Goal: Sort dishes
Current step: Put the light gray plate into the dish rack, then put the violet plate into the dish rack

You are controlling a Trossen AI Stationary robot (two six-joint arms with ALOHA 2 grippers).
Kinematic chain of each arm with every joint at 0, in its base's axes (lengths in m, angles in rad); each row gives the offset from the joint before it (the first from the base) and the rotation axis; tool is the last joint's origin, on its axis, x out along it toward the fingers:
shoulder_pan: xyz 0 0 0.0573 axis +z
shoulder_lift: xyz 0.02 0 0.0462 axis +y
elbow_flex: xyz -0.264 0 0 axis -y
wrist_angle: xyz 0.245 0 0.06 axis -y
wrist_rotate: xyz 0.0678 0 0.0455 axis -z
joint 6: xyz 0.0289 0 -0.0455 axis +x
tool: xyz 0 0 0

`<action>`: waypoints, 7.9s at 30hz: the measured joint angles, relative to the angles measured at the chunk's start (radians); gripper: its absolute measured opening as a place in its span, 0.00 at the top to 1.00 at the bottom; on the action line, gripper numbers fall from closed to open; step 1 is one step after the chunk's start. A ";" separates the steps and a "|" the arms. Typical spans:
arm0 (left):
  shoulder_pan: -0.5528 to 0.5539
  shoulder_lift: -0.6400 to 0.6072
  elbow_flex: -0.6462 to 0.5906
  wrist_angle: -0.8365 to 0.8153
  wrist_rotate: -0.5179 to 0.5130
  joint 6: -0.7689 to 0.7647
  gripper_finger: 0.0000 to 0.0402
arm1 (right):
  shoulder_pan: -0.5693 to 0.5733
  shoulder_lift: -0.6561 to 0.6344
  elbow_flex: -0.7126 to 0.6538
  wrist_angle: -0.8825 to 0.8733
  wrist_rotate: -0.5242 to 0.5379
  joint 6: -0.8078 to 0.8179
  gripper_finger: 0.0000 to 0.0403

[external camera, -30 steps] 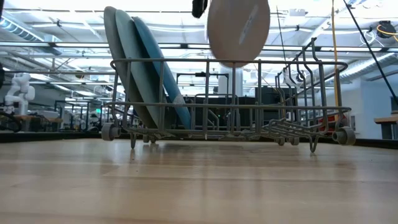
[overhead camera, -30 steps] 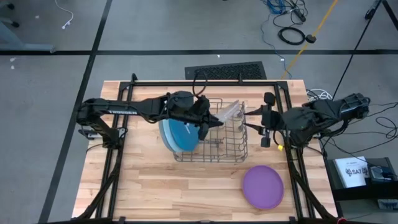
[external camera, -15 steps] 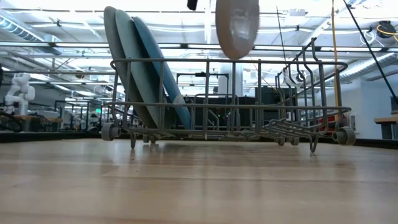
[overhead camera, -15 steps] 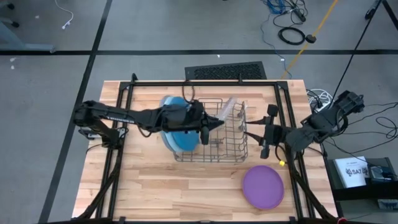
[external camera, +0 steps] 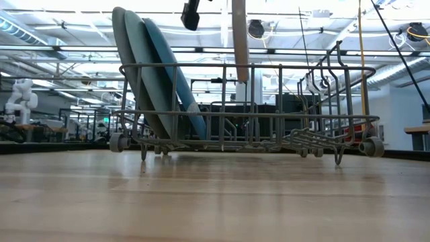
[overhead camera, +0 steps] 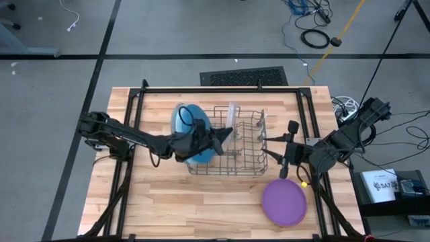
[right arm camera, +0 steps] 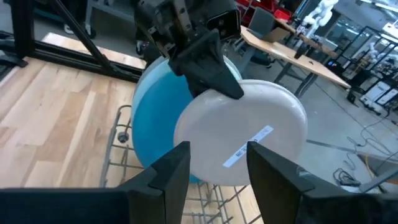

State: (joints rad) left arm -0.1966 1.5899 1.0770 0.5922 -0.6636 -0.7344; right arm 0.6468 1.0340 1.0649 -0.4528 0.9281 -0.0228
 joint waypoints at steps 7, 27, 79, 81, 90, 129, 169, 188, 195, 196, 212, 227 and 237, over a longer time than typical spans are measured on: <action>-0.019 0.060 0.008 0.023 -0.051 -0.070 1.00 | 0.000 0.000 -0.017 0.039 0.017 -0.030 0.62; -0.020 0.178 0.008 -0.064 -0.138 -0.223 1.00 | 0.000 0.000 -0.017 0.039 0.013 -0.023 0.62; -0.070 0.168 0.008 0.136 -0.155 0.114 0.79 | -0.007 0.006 -0.018 0.000 0.008 0.038 0.62; -0.079 0.141 0.008 0.143 -0.155 0.186 0.79 | -0.026 0.020 -0.017 -0.017 -0.012 0.050 0.65; -0.146 -0.014 0.008 0.247 -0.145 0.720 0.79 | -0.219 0.133 -0.018 -0.010 -0.252 0.065 0.98; -0.282 -0.243 0.008 0.198 -0.164 1.266 0.78 | -0.556 0.499 0.131 -0.024 -0.540 0.216 1.00; -0.298 -0.242 0.008 0.071 -0.213 1.237 0.78 | -0.123 0.241 0.134 -0.526 -0.740 0.558 1.00; -0.295 -0.242 0.008 0.016 -0.204 1.192 0.78 | 0.055 0.418 -0.051 -0.644 -0.824 0.870 0.55; -0.295 -0.236 0.008 -0.013 -0.204 1.159 0.78 | -0.013 0.393 -0.176 -0.536 -0.835 0.741 0.55; -0.295 -0.234 0.008 -0.015 -0.203 1.159 0.78 | -0.026 0.390 -0.191 -0.519 -0.848 0.727 0.55; -0.295 -0.235 0.008 -0.051 -0.204 1.133 0.78 | -0.103 0.387 -0.271 -0.384 -0.909 0.635 0.87; -0.295 -0.235 0.008 -0.057 -0.204 1.133 0.78 | -0.103 0.326 -0.232 -0.426 -0.897 0.637 0.99; -0.295 -0.235 0.008 -0.056 -0.204 1.133 0.78 | -0.101 0.248 -0.039 -0.636 -0.773 0.595 1.00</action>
State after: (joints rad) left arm -0.4911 1.3548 1.0855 0.5358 -0.8680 0.3985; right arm 0.5460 1.2824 1.0263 -1.0890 0.1550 0.5724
